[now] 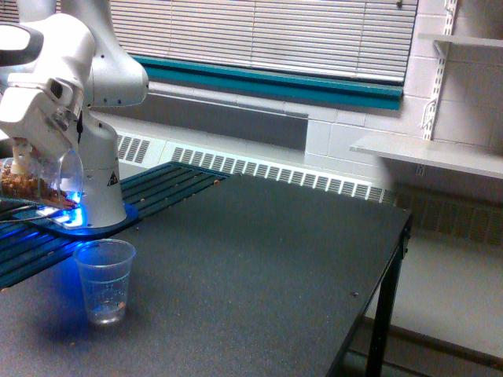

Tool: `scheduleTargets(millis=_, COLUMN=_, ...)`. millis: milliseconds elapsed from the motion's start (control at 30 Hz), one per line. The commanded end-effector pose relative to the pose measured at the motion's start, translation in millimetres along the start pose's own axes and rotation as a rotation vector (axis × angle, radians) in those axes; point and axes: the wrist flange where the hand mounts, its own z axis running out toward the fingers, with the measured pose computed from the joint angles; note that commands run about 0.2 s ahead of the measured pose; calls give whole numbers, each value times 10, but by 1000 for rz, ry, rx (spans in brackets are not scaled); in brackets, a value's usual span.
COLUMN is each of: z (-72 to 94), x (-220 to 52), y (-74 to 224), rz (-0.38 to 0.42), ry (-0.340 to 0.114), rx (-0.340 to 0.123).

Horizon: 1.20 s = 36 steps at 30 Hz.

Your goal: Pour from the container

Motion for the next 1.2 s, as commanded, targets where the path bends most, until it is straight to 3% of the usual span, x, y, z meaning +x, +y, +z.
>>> scheduleTargets(millis=33, z=0, x=81, y=-28, rz=19, ry=14, rx=-8)
scheduleTargets(millis=500, z=-13, x=122, y=-43, rz=-30, ry=8, rx=-47)
scheduleTargets(millis=1200, z=-16, x=227, y=-194, rz=-122, ry=18, rx=-68)
